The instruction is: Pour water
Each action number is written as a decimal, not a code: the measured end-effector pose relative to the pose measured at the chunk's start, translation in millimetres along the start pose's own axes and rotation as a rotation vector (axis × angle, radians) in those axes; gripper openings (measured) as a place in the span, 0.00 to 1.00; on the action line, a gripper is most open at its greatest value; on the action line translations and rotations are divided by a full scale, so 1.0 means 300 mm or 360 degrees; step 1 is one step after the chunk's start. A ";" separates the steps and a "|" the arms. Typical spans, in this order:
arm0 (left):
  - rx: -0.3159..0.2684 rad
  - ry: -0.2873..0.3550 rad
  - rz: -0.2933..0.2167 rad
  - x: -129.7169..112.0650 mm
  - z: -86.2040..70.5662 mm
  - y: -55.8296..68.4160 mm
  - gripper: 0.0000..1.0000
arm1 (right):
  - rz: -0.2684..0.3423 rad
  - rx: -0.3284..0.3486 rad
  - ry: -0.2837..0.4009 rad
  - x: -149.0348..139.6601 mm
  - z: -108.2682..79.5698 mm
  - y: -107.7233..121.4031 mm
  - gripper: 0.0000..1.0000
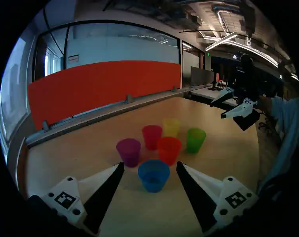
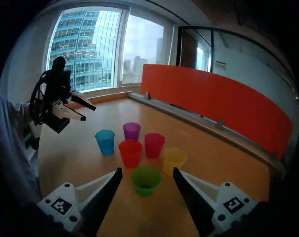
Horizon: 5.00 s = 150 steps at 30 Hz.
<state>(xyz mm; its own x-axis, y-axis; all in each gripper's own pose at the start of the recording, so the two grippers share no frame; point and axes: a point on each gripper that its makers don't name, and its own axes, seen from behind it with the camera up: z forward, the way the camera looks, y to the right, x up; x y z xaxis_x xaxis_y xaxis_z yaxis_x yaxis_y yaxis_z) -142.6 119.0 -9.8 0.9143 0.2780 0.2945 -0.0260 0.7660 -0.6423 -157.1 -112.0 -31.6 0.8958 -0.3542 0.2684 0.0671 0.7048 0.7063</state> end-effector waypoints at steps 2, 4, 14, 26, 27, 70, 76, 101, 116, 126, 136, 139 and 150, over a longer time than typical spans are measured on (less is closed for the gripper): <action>-0.0007 -0.0024 0.0000 -0.024 0.013 0.000 0.98 | 0.0009 0.0008 -0.0022 -0.025 0.017 -0.004 0.99; -0.0005 -0.0043 -0.0001 -0.045 0.023 -0.004 0.98 | 0.0019 0.0013 -0.0046 -0.050 0.032 -0.006 0.99; -0.0037 -0.0178 0.0000 -0.172 0.076 -0.008 0.99 | 0.0030 0.0033 -0.0142 -0.158 0.099 -0.010 0.99; -0.0103 -0.0340 0.0001 -0.265 0.135 0.006 0.99 | 0.0063 0.0057 -0.0215 -0.227 0.161 -0.008 1.00; -0.0107 -0.0349 0.0005 -0.269 0.140 0.006 0.99 | 0.0064 0.0058 -0.0220 -0.231 0.165 -0.008 0.99; -0.0224 -0.0471 0.0009 -0.273 0.310 0.041 0.87 | 0.0085 0.0102 -0.0296 -0.263 0.320 -0.011 1.00; -0.0211 -0.0466 0.0022 -0.272 0.315 0.039 0.86 | 0.0084 0.0102 -0.0289 -0.260 0.324 -0.012 0.99; -0.0205 -0.0394 -0.0029 -0.223 0.289 0.045 0.86 | 0.0102 0.0073 -0.0163 -0.192 0.281 -0.016 0.91; -0.0114 -0.0140 -0.0084 -0.029 0.203 0.020 0.85 | 0.0065 0.0025 0.0024 -0.021 0.218 -0.018 0.91; -0.0042 0.0006 -0.0039 0.085 0.138 0.008 0.85 | 0.0045 -0.0020 0.0165 0.092 0.160 -0.014 0.91; -0.0004 0.0169 -0.0043 0.208 0.072 0.002 0.85 | 0.0025 -0.0067 0.0307 0.207 0.102 -0.001 0.90; 0.0004 0.0211 -0.0048 0.238 0.058 0.004 0.85 | 0.0022 -0.0077 0.0350 0.240 0.084 0.000 0.90; 0.0004 0.0354 -0.0053 0.331 0.019 0.031 0.85 | 0.0012 -0.0127 0.0472 0.331 0.039 0.016 0.91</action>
<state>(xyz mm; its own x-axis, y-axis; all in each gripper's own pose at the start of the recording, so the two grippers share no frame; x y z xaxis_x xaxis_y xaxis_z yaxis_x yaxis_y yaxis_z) -54.2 157.1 17.4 0.9813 0.1183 0.1519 0.0046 0.7742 -0.6329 -73.1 -151.0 6.0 0.9848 -0.1624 0.0622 0.0838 0.7568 0.6483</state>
